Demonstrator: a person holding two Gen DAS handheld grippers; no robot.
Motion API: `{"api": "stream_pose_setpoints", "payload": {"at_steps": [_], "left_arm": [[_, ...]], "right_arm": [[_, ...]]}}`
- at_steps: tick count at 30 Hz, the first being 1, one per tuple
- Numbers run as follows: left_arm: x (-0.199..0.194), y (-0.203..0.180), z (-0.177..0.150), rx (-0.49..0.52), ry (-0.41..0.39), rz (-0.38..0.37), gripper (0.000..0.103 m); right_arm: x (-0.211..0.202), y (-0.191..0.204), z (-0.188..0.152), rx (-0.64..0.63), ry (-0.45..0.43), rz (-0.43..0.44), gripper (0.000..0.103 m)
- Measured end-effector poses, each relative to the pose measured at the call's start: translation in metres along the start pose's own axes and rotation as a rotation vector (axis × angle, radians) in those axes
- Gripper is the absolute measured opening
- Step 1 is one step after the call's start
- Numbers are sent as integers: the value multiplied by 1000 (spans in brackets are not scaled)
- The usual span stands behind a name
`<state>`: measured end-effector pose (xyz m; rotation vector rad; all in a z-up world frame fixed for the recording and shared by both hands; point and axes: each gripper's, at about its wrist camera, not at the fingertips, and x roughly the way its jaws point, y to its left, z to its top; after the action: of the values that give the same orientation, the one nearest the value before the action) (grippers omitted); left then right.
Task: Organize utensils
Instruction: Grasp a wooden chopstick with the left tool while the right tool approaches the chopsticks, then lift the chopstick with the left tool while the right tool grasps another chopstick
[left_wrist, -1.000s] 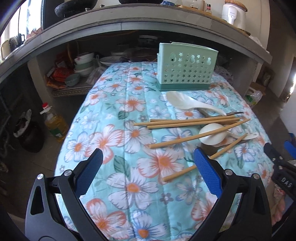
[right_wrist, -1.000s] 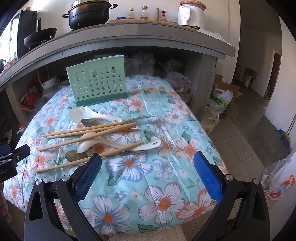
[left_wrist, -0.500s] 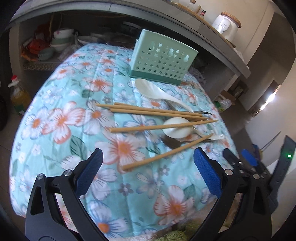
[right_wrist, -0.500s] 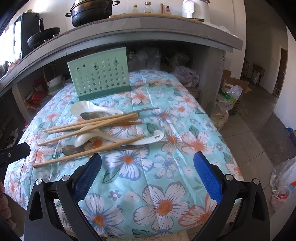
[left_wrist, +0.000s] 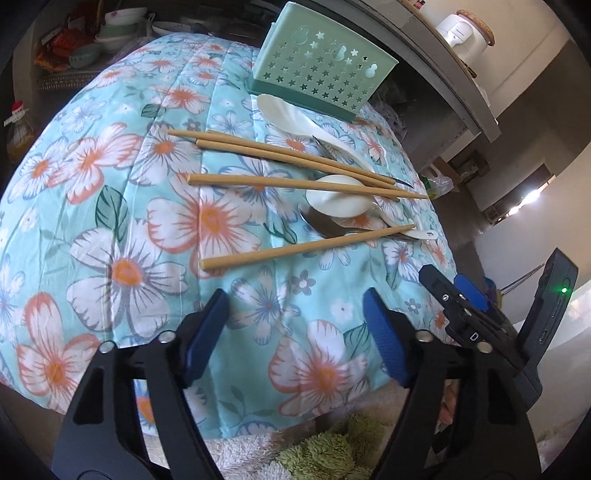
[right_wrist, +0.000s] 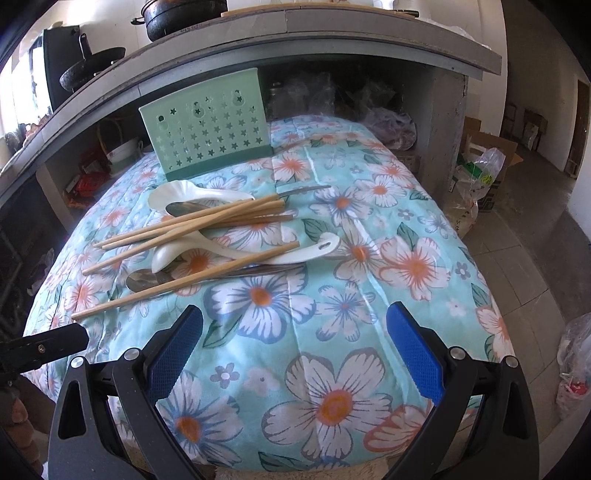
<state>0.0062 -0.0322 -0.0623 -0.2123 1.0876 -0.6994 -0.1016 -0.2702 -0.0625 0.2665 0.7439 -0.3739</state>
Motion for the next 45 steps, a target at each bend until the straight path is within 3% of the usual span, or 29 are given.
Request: {"api": "stream_pose_setpoints", "payload": {"at_steps": [3,9,15,19,24,28,36,41,45], "left_arm": [[3,5,2,-57,15,-61,52],[22,26,9,-248,16,-173,50],[33,56,17,-516,2,-337,52],[37,58,20,-575,9,-331,44],[43,71,17,-720,30,-310,18],[49,80,17,-828,49,-317,14],[39,79,15,-795,20,-332,11],[15,75,17,-672,-36,-321,11],[-17,72,28,-511,-116,-267,11]], "right_arm": [[2,-1,0,3,5,6,97],[8,-1,-1,12,23,16,97],[12,-2,-2,17,38,5,97],[15,-3,-3,22,51,6,97],[14,-2,-3,20,51,2,97],[8,-1,-3,17,39,-6,97],[-10,0,1,10,-8,-30,97],[-29,-3,9,-2,-104,-48,97],[-41,5,21,-75,-184,-7,92]]}}
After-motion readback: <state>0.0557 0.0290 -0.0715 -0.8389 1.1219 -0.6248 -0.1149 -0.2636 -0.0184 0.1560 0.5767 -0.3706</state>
